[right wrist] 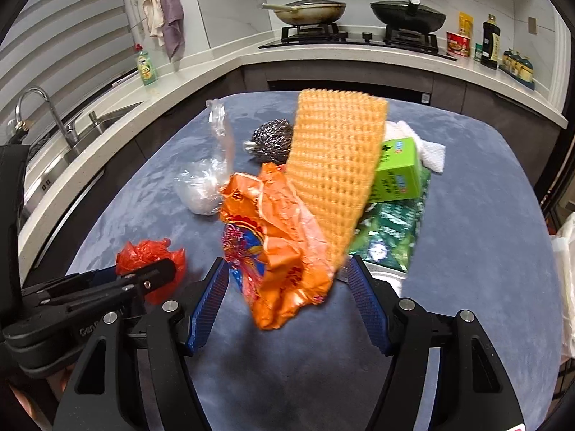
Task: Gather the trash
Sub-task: 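Grasp the red plastic bag with the left gripper while the right grasps the orange snack bag, then carry both bags over the bin and open both grippers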
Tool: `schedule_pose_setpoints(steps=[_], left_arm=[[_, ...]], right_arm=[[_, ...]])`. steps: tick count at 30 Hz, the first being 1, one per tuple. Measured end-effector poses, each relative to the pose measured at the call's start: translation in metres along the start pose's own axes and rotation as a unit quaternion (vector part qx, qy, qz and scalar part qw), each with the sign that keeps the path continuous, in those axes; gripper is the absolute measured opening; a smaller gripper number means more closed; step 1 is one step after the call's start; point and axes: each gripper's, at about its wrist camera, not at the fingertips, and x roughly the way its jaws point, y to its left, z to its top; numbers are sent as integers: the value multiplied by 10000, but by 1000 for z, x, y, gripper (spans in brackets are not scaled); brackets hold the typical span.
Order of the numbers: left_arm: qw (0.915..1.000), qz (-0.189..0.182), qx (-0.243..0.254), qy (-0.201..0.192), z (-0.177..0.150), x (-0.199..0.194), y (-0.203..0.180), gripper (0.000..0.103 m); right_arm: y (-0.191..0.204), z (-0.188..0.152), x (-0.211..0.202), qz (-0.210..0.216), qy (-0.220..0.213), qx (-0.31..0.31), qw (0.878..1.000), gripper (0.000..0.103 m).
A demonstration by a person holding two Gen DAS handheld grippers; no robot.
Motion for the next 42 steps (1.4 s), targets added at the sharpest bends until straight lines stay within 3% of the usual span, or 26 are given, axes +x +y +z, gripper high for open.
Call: schedule_pose_setpoints(steps=[5,7,10,18,26,35,42], left_arm=[[10000,11,-26,23,0,1,5,43],[10000,15,-21,17,-1,0,5,43],[10000,13,-19,10,-2,-2,3,43],[9999,-51,110,-104,-4,-16,-13,43],[9984,-264,398,-319,-5,-43,-53,43],[9923,-603,964,-498,-8,-66,-125,43],[9835,-871,1496,-516,-21,-71,-193,43]], right_arm=[[6,1,15,-11,121,-58,9999,45],[6,0,19,-15,200,-77,9998,27],[3,-1,21,-25,220,-60,9997,21],[-11,7,-19,31,-242,39,9997,20],[-42,18,-77,-85,-888,276,9956,20],[-117,17,-152,-526,-1644,856,9813,20],[-185,-1,-191,-1067,-1934,1292,9667,20]])
